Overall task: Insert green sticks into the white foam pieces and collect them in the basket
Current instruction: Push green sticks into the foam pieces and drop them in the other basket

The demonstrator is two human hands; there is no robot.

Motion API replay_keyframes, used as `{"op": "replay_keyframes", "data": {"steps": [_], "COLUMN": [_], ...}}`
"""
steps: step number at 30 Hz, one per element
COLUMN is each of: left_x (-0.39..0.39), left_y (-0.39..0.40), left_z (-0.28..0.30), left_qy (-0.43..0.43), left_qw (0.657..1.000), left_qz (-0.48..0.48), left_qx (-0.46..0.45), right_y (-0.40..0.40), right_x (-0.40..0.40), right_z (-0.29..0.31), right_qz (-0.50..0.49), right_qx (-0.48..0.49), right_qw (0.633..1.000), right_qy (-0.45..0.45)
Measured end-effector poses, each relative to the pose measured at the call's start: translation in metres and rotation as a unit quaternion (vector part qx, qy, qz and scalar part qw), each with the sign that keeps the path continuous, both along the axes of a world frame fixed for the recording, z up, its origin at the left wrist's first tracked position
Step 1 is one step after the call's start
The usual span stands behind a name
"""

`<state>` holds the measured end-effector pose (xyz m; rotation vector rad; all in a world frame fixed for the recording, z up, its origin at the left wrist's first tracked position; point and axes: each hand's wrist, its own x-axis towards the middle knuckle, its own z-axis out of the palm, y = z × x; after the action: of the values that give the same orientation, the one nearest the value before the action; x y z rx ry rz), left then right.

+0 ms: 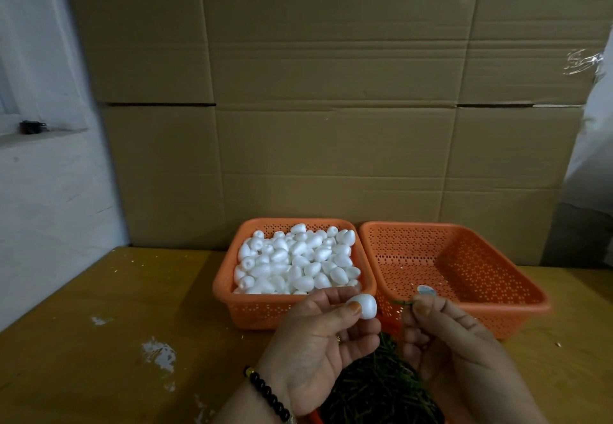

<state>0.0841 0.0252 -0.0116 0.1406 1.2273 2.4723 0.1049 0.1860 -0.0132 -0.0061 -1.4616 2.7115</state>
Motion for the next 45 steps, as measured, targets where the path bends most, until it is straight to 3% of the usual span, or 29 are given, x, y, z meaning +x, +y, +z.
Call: {"op": "replay_keyframes", "data": {"steps": [8,16,45], "left_x": [0.0022,0.0018,0.0076], "left_y": [0.0021,0.0025,0.0100], "left_z": [0.0003,0.0009,0.0023], "left_qy": [-0.002,-0.012,0.008], "left_qw": [1.000,1.000,0.998], "left_qz": [-0.013,0.006,0.006], "left_qx": [0.004,0.002,-0.070], "right_y": [-0.0013,-0.0026,-0.0007], "right_x": [0.0033,0.0066,0.0063], "right_z": [-0.0059,-0.0051,-0.0086], "right_qz": [-0.126,-0.160,-0.153], "right_qx": [0.208,0.297,0.399], "right_qw": [0.962,0.929,0.891], "right_qy": [0.123,0.149,0.152]}}
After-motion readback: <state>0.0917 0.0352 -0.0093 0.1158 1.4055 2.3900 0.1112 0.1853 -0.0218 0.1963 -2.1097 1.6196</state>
